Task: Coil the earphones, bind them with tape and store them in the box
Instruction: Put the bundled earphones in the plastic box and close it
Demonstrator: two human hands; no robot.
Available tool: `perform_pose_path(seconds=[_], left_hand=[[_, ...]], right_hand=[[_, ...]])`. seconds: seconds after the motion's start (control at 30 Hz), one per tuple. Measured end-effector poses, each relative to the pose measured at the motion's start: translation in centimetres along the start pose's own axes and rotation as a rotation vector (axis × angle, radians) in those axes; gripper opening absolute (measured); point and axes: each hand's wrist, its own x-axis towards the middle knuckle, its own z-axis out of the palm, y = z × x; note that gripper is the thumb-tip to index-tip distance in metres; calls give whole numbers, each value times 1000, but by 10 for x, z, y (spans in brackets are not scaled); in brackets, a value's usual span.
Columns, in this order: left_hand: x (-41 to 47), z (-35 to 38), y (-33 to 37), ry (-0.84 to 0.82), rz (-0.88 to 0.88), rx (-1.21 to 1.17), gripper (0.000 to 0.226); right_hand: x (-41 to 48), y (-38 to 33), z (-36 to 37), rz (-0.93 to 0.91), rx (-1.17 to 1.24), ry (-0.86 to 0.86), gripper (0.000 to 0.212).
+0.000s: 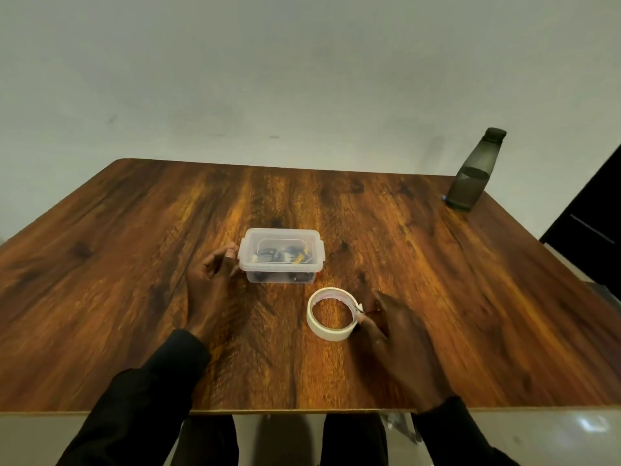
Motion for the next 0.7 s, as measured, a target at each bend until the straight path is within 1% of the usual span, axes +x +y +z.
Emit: perform_pose_path(seconds=[0.07, 0.1, 0.17, 0.23, 0.3, 0.37, 0.5, 0.57, 0.63, 0.67, 0.7], left_hand=[[3, 0, 2, 1, 4, -5, 38], [5, -1, 0, -15, 5, 12, 39], [9, -5, -5, -75, 0, 51, 43], [14, -10, -12, -107, -28, 72, 50], [17, -12, -18, -111, -12, 90, 42], [19, -11, -18, -148, -21, 131, 32], [20, -12, -17, -131, -35, 113, 38], [20, -11, -19, -135, -43, 89, 37], [23, -12, -25, -132, -30, 124, 35], [28, -17, -29, -151, -42, 156, 31], [32, -19, -30, -197, -68, 189, 25]], right_hand=[[-8, -7, 9, -60, 57, -92, 57], [-10, -11, 14, -101, 86, -114, 59], [-8, -11, 16, -122, 128, -76, 57], [-3, -1, 10, -81, 147, -45, 59], [0, 9, 2, -74, 89, -62, 61], [0, 20, -7, -90, 21, -40, 50], [6, 43, -17, 3, -35, 99, 26], [12, 54, -22, 20, -99, 120, 18], [22, 69, -30, 35, -121, 164, 11], [28, 79, -37, 54, -122, 186, 9], [35, 89, -45, 81, -130, 173, 8]])
